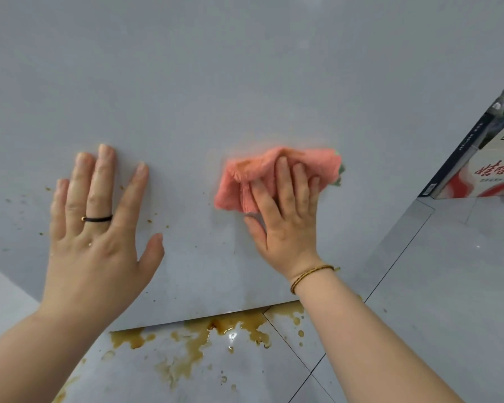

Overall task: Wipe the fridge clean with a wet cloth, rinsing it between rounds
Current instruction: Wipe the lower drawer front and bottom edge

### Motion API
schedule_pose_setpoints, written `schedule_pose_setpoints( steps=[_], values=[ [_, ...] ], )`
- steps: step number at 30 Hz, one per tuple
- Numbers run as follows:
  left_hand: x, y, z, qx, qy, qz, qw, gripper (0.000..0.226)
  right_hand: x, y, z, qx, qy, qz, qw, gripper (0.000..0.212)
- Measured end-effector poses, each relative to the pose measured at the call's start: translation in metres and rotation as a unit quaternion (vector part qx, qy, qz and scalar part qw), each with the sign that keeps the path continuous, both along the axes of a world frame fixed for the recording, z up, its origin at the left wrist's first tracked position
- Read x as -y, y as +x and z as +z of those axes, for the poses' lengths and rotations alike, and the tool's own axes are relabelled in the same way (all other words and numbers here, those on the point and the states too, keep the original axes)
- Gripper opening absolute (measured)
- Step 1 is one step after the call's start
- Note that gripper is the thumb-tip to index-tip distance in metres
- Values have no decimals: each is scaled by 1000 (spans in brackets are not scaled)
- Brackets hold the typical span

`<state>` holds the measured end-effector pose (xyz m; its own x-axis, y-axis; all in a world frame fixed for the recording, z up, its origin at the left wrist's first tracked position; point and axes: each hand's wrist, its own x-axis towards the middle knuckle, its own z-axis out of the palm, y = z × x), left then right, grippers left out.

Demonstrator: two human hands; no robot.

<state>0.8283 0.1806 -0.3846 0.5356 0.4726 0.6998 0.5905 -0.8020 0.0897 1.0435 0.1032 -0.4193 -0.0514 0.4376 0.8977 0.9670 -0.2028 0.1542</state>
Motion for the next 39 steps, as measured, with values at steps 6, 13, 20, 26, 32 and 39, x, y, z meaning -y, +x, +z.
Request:
schedule_pose_setpoints(
  steps=[6,13,20,26,32,39],
  values=[
    [2,-5,7,-25,-15,-2,1000,66,46,18,-106,222,-253,-3,942,76],
    [4,-7,9,-15,-8,-4,1000,65,69,31,-97,342,-507,18,791,63],
    [5,-17,5,47,-29,-3,998,63,31,28,-8,125,-60,9,990,53],
    [-2,-45,11,163,-102,40,981,72,-32,-49,36,-71,60,-6,996,63],
    [-10,-81,12,253,-247,131,926,88,-4,-48,-66,256,-228,21,939,66],
    [-17,-103,19,283,-437,106,847,78,-21,-25,77,197,-34,21,980,43]
  ],
)
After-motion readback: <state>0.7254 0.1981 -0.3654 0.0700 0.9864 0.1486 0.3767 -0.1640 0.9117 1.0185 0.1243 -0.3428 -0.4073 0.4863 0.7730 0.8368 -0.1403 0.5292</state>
